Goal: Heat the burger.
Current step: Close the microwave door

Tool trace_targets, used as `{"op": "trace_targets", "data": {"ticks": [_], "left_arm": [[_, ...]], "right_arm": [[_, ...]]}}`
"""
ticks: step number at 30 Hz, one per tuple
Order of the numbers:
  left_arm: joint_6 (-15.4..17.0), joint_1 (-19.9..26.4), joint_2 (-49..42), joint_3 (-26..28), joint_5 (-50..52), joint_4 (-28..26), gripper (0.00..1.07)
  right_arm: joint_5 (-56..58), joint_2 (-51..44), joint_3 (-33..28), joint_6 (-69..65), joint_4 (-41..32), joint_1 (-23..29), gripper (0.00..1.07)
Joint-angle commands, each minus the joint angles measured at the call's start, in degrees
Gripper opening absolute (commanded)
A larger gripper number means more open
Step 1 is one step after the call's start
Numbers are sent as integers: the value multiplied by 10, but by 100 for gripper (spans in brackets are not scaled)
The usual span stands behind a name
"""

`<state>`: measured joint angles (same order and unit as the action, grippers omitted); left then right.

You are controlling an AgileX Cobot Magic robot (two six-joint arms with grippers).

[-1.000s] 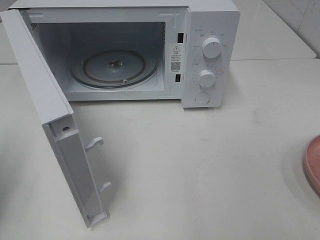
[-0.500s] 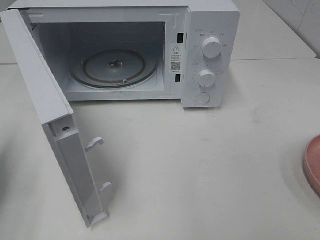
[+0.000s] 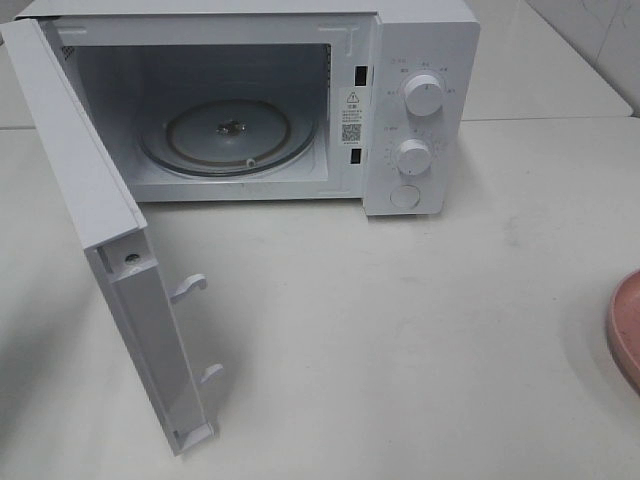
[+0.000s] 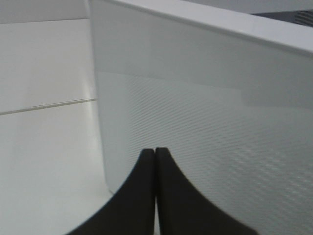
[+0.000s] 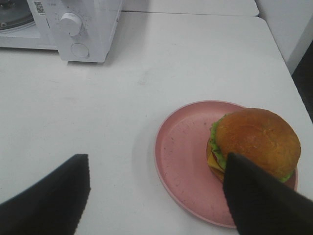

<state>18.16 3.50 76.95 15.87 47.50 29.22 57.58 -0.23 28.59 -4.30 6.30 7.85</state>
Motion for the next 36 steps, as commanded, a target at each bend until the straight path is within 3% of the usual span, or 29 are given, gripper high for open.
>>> {"op": "trace_targets", "data": {"ticks": [1,7,10,12,13,14,18,19,20,22,25,27,36], "left_arm": [[5,-45,26,24,17,27,0],[-20,-100,56,32,18,-5,0],[-43,-135,71,32,23,-53,0],[-75,-174,83,33,34,-119,0],[-75,-174,83,33,34,-119,0],[-100,-200,91,37,30,-160,0],[-125,-237,109,50,30,-217,0],[-133,-264,121,64,30,-254,0],[-133,-264,121,64,30,-254,0],[-173,-309,150,92,30,-335,0],[-182,-321,158,101,29,-353,0],[-210,-356,185,137,29,-401,0],[-246,-400,244,206,29,-479,0]], "right_arm": [[-3,-15,-2,7,0,-5,74],[-3,-15,-2,7,0,-5,74],[-3,-15,-2,7,0,-5,74],[-3,-15,-2,7,0,-5,74],[-3,-15,-2,7,0,-5,74],[-3,-15,-2,7,0,-5,74],[-3,-15,-2,7,0,-5,74],[-3,-15,-2,7,0,-5,74],[-3,-15,-2,7,0,-5,74],[-3,-15,-2,7,0,-5,74],[-3,-15,-2,7,0,-5,74],[-3,-15,-2,7,0,-5,74],[-3,-15,-2,7,0,-5,74]]}}
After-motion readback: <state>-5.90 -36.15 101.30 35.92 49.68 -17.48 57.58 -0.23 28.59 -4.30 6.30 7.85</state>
